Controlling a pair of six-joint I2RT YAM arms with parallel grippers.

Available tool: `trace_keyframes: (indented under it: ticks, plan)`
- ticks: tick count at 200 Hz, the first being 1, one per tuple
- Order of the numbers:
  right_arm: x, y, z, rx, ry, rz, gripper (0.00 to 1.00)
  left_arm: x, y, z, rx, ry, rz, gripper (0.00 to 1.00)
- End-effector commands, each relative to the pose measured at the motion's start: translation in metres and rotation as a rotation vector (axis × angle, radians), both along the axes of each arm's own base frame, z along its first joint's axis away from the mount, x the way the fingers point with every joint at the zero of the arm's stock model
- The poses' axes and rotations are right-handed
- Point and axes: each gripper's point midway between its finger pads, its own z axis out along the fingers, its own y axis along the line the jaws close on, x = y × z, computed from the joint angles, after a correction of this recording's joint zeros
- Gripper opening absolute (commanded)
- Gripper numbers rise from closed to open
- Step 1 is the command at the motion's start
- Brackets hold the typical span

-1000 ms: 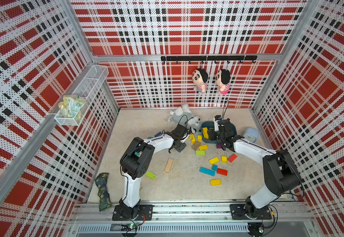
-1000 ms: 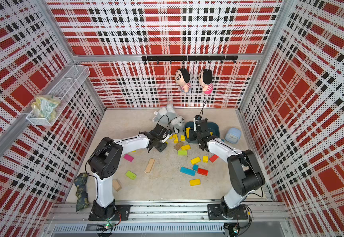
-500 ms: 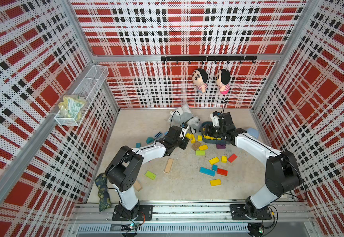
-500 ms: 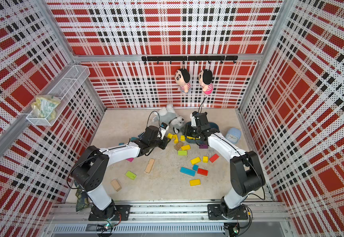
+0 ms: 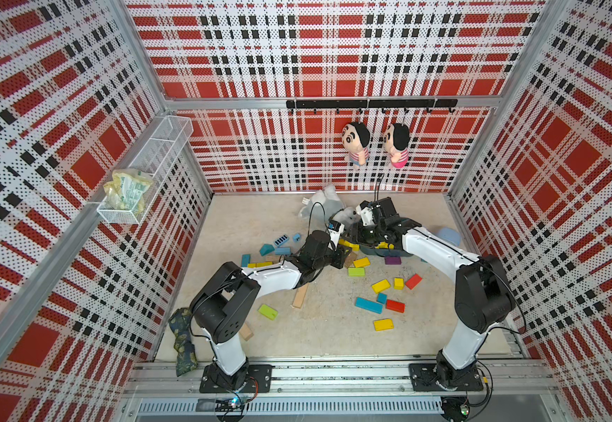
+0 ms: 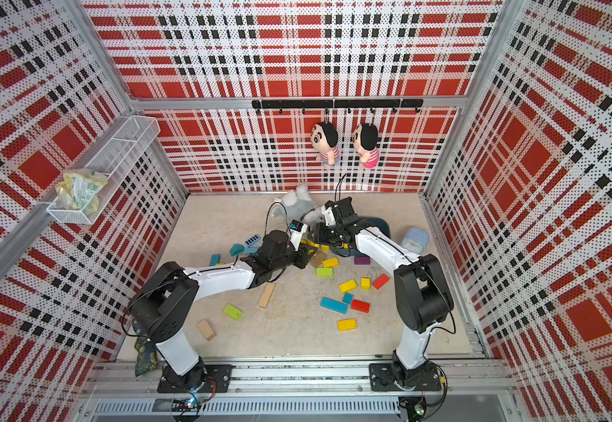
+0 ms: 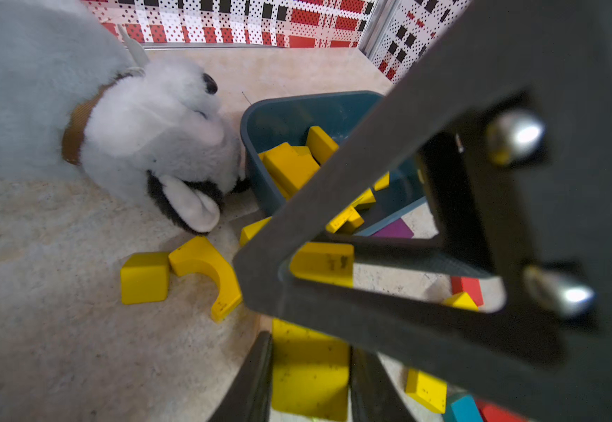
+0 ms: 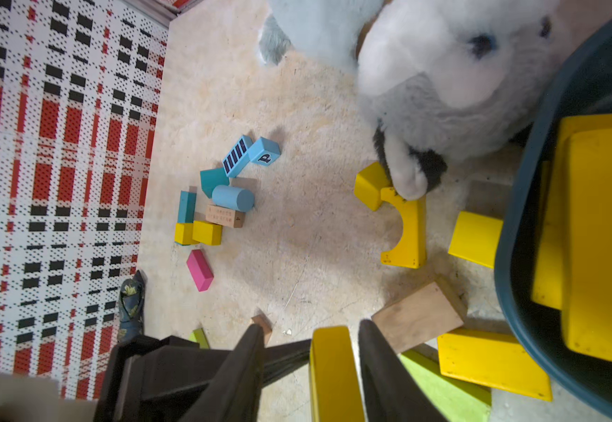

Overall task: Pick out the yellow building blocks
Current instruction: Pick up the building block from the center of the board, then place the building block in the storage box.

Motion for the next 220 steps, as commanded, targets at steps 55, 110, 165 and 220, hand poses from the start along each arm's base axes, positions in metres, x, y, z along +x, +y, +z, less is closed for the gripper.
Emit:
trace_keyframes:
  ticks: [55, 110, 165, 220]
  plan:
    - [-0.009, 0.0, -0.001, -0.028, 0.013, 0.024, 0.18, 0.001, -0.006, 0.029, -0.098, -0.036, 0.02, 0.13]
    - [0.005, -0.016, 0.01, -0.047, -0.054, -0.047, 0.07, 0.003, 0.01, 0.035, -0.057, -0.093, 0.111, 0.67]
    - [0.056, -0.104, 0.008, -0.34, -0.135, -0.237, 0.08, 0.012, 0.059, 0.061, -0.015, -0.199, 0.337, 0.98]
    - [0.088, -0.161, -0.018, -0.659, -0.105, -0.249, 0.08, 0.016, 0.141, 0.081, 0.111, -0.296, 0.689, 0.98]
